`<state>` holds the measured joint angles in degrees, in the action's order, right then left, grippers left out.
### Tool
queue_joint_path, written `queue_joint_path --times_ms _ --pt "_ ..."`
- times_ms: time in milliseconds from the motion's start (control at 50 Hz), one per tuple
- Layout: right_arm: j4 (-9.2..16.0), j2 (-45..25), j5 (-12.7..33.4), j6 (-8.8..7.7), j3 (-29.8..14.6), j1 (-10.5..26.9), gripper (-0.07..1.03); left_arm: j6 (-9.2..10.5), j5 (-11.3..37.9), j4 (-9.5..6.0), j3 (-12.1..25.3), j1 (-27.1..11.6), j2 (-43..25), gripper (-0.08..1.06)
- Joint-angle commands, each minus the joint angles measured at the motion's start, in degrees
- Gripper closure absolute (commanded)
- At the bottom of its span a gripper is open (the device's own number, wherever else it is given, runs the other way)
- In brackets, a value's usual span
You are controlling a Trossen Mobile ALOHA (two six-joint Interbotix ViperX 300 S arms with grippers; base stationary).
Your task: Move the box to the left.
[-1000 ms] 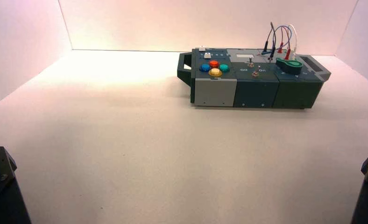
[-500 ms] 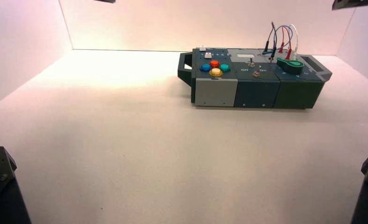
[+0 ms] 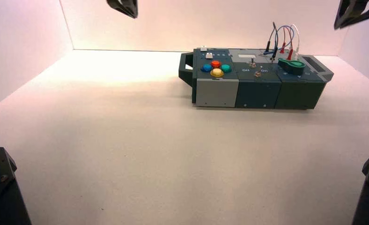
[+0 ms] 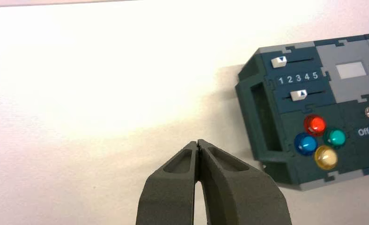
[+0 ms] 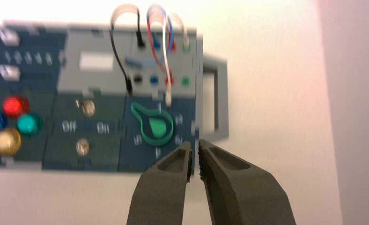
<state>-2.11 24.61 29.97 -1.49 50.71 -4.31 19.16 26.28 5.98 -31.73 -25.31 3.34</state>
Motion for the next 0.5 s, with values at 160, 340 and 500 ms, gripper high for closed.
queue_joint_path --times_ms 160,340,500 --pt "-1.32 -5.45 4.22 0.18 -5.71 -0.26 0.86 1.58 15.47 -0.09 11.78 -3.78 -7.65 1.00" --pt "-4.57 -9.93 5.80 0.09 -8.44 -0.44 0.86 1.32 15.73 -5.45 18.28 -4.57 -14.24 1.00" --pt "-6.94 -14.24 4.75 0.09 -10.28 -1.05 0.87 0.44 16.70 -8.61 23.64 -4.75 -19.51 1.00"
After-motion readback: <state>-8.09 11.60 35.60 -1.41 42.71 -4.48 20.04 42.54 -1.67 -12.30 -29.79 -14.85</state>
